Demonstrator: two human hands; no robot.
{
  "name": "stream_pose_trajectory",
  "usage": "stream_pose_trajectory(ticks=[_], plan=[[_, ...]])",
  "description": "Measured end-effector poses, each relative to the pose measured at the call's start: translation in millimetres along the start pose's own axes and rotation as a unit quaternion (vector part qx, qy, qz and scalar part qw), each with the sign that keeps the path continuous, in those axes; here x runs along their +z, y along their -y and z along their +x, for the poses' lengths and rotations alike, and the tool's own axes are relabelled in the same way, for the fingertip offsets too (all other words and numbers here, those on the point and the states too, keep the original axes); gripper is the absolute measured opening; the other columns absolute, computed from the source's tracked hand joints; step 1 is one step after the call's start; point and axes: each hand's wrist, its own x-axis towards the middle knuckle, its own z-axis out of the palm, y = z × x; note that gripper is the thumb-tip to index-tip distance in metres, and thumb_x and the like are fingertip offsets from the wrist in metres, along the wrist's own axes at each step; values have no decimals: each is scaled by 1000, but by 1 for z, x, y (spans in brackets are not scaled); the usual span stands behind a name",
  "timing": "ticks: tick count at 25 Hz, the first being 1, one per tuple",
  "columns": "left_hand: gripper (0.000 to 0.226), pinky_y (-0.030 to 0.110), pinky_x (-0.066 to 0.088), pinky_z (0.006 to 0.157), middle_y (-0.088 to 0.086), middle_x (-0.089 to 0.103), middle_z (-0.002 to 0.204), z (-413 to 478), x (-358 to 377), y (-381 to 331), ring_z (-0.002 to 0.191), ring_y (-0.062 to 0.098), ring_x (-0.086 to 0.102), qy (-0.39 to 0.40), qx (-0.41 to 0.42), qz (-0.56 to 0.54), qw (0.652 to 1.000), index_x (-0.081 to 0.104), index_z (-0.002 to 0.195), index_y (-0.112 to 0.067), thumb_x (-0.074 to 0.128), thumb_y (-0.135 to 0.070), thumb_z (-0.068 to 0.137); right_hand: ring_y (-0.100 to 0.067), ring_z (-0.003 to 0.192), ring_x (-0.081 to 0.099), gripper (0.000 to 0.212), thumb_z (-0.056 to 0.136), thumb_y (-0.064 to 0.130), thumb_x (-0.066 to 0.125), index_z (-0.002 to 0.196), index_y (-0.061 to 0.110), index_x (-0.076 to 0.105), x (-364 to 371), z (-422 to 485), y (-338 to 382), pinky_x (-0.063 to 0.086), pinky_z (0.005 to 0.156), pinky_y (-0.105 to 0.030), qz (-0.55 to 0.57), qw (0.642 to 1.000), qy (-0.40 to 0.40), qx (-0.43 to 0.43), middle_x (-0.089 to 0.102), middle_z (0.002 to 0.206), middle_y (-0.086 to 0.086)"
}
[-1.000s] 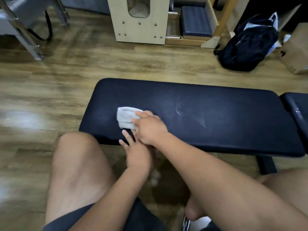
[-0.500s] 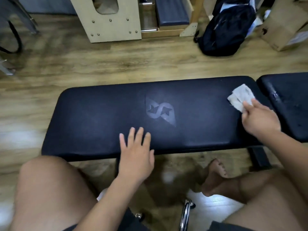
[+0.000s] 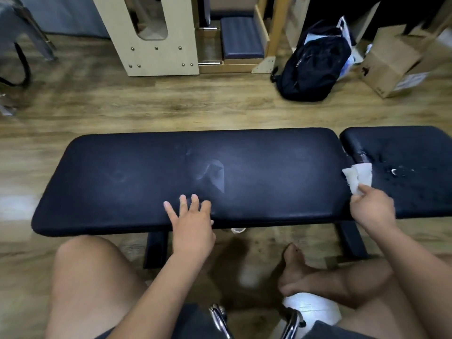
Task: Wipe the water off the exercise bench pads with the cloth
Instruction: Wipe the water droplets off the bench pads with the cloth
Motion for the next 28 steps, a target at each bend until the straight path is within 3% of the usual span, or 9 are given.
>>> stream_pose_trajectory(ticks=[4, 7, 9, 12, 15, 18, 22, 25, 28], plan=[[38, 69, -1, 112, 3, 26, 158, 0, 5, -3, 150, 29, 10, -10, -32, 2, 999, 40, 134, -23, 50, -27, 98, -45, 112, 55, 40, 87, 17, 52, 124, 6, 62, 4, -3, -33, 40, 101, -40, 77, 997, 10, 8, 64, 117, -26], [26, 72, 5, 110, 4, 39, 145, 0, 8, -5, 146, 29, 20, -11, -41, 14, 999, 47, 120, -22, 53, -26, 96, -42, 89, 63, 25, 86, 25, 54, 82, 5, 69, 12, -15, -70, 45, 73, -37, 186, 980, 25, 69, 67, 78, -20], [23, 75, 8, 107, 5, 45, 132, 1, 10, -7, 140, 29, 28, -27, -48, 12, 998, 49, 113, -19, 58, -23, 92, -34, 70, 63, 31, 90, 24, 54, 67, 6, 64, 18, -26, -80, 41, 60, -32, 244, 964, 76, 78, 63, 62, -10], [20, 78, 5, 104, 5, 44, 123, -2, 8, -15, 133, 29, 31, -21, -85, -4, 996, 50, 109, -17, 57, -19, 91, -19, 54, 55, 19, 84, 20, 52, 72, 14, 66, 25, -30, -84, 43, 56, -32, 320, 936, 134, 61, 62, 59, 1], [22, 76, 7, 106, 4, 45, 125, -5, -6, -26, 132, 27, 31, 17, -108, 30, 994, 53, 114, -15, 52, -25, 94, -21, 46, 49, 12, 75, 13, 50, 78, 9, 61, 30, -11, -87, 39, 47, -30, 349, 924, 133, 80, 57, 56, -5], [36, 63, 13, 112, 3, 43, 142, -3, -25, -37, 138, 27, 26, 36, -69, 65, 995, 54, 127, -13, 47, -31, 97, -31, 62, 57, 13, 72, 16, 47, 81, 11, 56, 35, -6, -76, 46, 57, -42, 306, 946, 86, 66, 59, 66, -9], [44, 56, 15, 116, 0, 33, 155, -11, -16, -66, 146, 23, 19, -12, 32, 65, 997, 48, 136, -15, 50, -31, 95, -34, 82, 60, 13, 84, 16, 45, 95, 16, 54, 30, 1, -75, 51, 77, -38, 225, 968, 114, 14, 66, 89, -10], [48, 56, 12, 117, 0, 24, 159, -13, -3, -91, 150, 27, 6, -4, 95, 79, 992, 41, 141, -15, 48, -31, 96, -33, 80, 63, 37, 95, 48, 33, 81, 21, 55, 31, 0, -96, 53, 78, -37, 163, 972, 167, -22, 68, 83, -9], [54, 57, 11, 118, 0, 19, 161, -5, -8, -120, 150, 30, 0, -28, 142, 54, 988, 33, 147, -19, 47, -30, 96, -33, 82, 66, 34, 91, 47, 39, 75, 25, 58, 28, -17, -116, 53, 76, -37, 166, 970, 179, -3, 68, 79, -5]])
